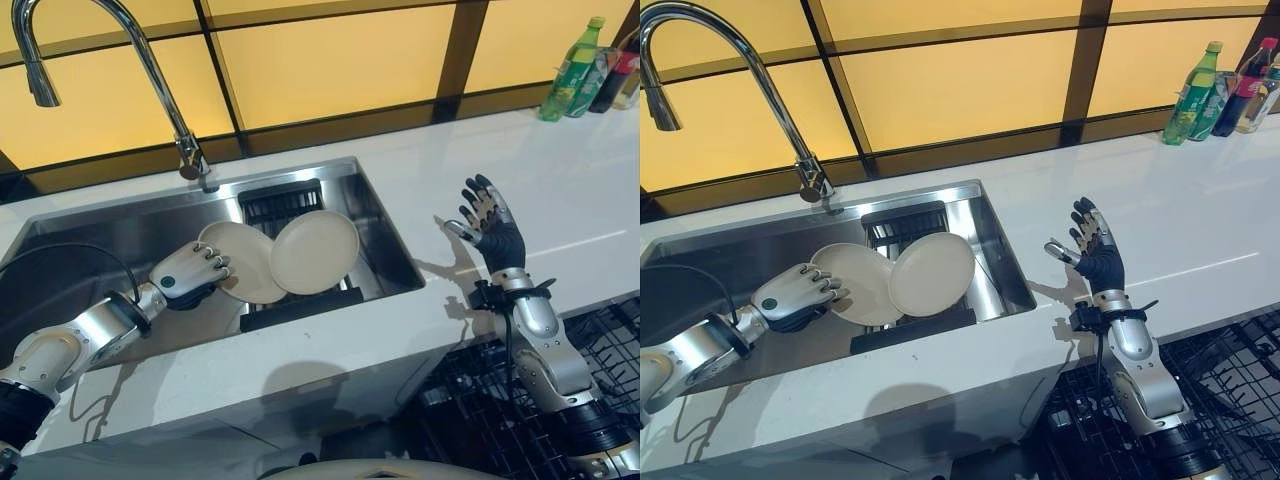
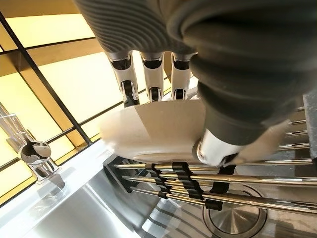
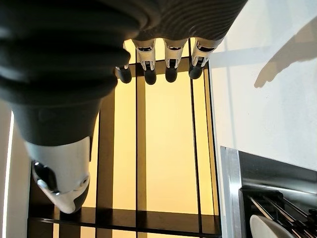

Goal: Pick up plates and place into dishwasher.

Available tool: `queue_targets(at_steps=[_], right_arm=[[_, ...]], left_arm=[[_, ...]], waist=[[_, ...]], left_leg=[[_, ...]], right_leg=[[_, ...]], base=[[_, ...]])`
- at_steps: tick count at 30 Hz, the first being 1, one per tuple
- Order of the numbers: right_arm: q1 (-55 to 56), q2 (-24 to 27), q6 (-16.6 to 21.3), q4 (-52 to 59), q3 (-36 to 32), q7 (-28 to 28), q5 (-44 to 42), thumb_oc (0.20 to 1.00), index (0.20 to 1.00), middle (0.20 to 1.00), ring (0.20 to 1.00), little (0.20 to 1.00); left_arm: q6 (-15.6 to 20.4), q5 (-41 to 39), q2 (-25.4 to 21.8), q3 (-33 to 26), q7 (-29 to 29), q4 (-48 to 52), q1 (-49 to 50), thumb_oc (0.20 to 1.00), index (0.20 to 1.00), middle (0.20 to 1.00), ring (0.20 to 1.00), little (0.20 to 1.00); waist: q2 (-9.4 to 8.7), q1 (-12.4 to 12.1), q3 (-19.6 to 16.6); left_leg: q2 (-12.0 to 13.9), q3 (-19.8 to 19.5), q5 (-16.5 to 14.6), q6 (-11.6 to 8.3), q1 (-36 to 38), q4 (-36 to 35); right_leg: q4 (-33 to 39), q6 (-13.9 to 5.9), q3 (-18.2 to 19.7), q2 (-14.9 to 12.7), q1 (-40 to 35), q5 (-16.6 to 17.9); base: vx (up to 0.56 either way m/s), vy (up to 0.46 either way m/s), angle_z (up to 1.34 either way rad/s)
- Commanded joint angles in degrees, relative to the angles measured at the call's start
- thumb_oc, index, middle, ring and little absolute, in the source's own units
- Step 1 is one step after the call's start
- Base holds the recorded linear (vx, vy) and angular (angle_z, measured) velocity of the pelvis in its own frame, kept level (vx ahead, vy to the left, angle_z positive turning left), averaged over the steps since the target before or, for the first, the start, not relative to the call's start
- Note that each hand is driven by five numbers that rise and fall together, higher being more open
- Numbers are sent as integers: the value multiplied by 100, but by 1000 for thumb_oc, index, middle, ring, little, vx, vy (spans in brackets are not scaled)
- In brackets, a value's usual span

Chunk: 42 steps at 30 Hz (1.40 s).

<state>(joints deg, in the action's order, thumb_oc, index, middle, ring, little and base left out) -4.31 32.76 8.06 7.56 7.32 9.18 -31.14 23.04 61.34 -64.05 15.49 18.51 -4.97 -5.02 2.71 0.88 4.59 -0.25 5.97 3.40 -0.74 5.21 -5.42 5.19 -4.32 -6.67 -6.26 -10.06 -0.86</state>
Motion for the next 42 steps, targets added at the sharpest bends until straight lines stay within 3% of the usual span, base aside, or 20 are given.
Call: queue_targets(at_steps=[1,4,8,10,12,25,33,36,42], right_arm=[[-240,332,246,174,-48,0,-86,1000,1000,1000,1000,1000],[-236,339,239,188,-55,1,-100,1000,1000,1000,1000,1000],[-233,322,250,176,-50,-2,-73,1000,1000,1000,1000,1000],[-241,366,221,203,-62,1,-107,1000,1000,1000,1000,1000],[-260,395,218,194,-66,12,-148,1000,1000,1000,1000,1000],[-266,608,177,280,-125,27,-340,1000,1000,1000,1000,1000],[-233,708,182,328,-147,118,-439,1000,1000,1000,1000,1000],[-244,723,203,331,-142,139,-467,1000,1000,1000,1000,1000],[-225,648,314,358,-175,80,-297,1000,1000,1000,1000,1000]], left_arm=[[-131,-18,-299,-235,242,-272,-461,495,495,495,495,495],[-130,36,-286,-257,251,-242,-443,514,514,514,514,514],[-17,110,-320,-277,194,-253,-470,476,476,476,476,476],[33,210,-369,-309,105,-200,-434,369,369,369,369,369],[55,238,-457,-346,58,-189,-416,200,200,200,200,200],[539,498,-933,-731,-662,127,-227,200,200,200,200,200],[662,-109,-1254,-1071,-1412,530,-53,200,200,200,200,200],[440,-211,-1228,-1130,-1277,546,-22,200,200,200,200,200],[-176,-592,-1011,-1614,377,381,4,200,200,200,200,200]], waist=[[-10,33,-312],[-7,38,-312],[-6,29,-312],[-4,26,-314],[0,14,-319],[48,-71,-329],[76,-166,-301],[68,-181,-299],[31,-268,-324]], left_leg=[[179,184,-619,-90,236,54],[178,191,-618,-88,239,50],[178,184,-617,-92,236,54],[174,179,-615,-90,231,55],[179,183,-613,-95,234,53],[182,103,-594,-107,180,86],[187,13,-584,-115,152,113],[191,-9,-581,-123,145,111],[208,-62,-569,-139,98,94]], right_leg=[[-19,-461,86,-329,479,267],[-19,-459,92,-323,484,268],[-19,-455,80,-323,481,268],[-19,-456,84,-320,488,268],[-19,-458,74,-319,486,269],[-23,-450,-18,-327,486,264],[-41,-444,-125,-356,457,247],[-40,-441,-148,-359,449,242],[-34,-422,-190,-358,472,233]], base=[[0,0,0],[0,0,0],[0,0,0],[0,0,0],[0,0,0],[0,0,0],[-3,-3,1],[-10,-7,4],[-27,-7,7]])
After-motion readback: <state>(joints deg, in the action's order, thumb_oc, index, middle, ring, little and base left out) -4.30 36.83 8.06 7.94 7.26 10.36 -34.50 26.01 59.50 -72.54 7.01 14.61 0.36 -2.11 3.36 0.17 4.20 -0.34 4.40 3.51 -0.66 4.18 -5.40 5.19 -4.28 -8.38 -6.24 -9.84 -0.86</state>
